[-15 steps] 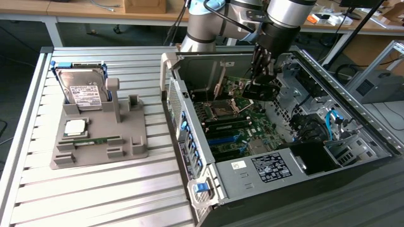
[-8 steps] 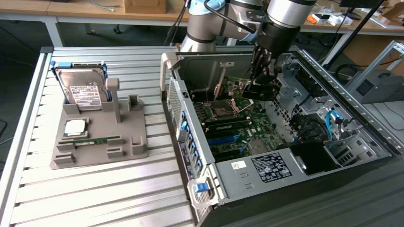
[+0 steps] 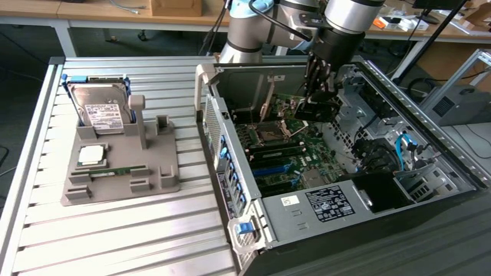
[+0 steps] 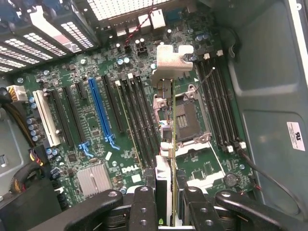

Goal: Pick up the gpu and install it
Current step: 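Insert the gpu into the slot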

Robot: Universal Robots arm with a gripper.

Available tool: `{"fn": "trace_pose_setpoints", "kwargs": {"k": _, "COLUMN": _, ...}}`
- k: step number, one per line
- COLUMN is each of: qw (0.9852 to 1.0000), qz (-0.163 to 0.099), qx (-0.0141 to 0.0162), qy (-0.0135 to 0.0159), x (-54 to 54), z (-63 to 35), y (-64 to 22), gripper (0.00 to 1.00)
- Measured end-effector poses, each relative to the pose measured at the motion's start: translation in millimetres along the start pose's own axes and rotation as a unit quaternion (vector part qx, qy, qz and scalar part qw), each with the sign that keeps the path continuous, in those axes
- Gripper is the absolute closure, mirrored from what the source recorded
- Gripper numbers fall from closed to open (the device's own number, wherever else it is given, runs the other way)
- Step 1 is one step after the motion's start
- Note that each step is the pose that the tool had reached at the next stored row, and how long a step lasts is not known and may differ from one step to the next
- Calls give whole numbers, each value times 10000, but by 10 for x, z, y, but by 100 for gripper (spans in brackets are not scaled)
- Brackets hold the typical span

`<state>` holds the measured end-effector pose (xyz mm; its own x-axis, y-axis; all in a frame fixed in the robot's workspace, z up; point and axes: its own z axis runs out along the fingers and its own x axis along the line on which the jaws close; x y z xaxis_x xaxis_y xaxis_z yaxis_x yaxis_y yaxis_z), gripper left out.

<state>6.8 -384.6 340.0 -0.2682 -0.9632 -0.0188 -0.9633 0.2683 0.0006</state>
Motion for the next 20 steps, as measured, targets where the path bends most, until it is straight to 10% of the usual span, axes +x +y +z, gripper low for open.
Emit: {"fn": "trace_pose_setpoints", "kwargs": {"k": 20, "qw": 9995, "qz": -305, "qx": -4, "qy": 6, "x": 0, "z": 0, "y": 0, "gripper": 73}}
